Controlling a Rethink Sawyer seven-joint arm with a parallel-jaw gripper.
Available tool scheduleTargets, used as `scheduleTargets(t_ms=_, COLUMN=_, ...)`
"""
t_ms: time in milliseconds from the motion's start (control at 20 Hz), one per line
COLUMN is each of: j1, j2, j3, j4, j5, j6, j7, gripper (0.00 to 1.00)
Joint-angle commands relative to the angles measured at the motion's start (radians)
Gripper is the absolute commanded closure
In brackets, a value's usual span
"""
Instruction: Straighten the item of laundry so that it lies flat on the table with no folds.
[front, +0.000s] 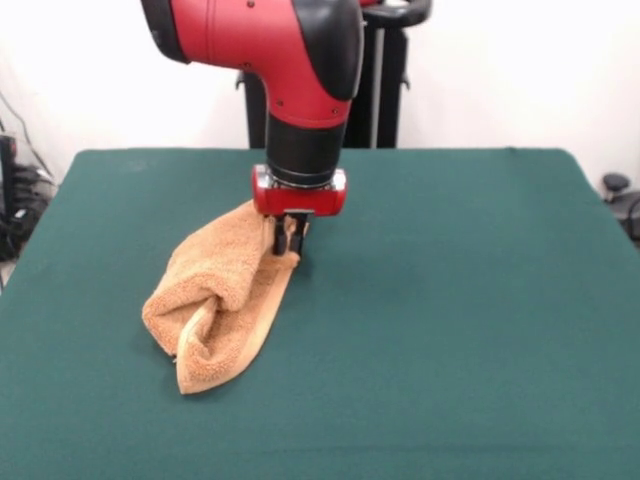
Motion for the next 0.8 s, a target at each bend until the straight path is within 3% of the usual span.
scheduleTargets(t_ms=50, j1=-0.050, j2=-0.002, j3=0.048, j4=-0.003, j5=0.094, j6=0.279, j7=0.109, gripper=1.00)
scheduleTargets(t_ms=350, j1=-0.065, j2=0.006, j3=0.059, j4=0.013, j5=0.110, j6=0.268, j7=0.121, gripper=1.00)
scheduleTargets(t_ms=800, j1=-0.033, j2=-0.120, j3=0.049, j4=0.064, j5=0.144, j6=0.384, j7=0.152, gripper=1.00)
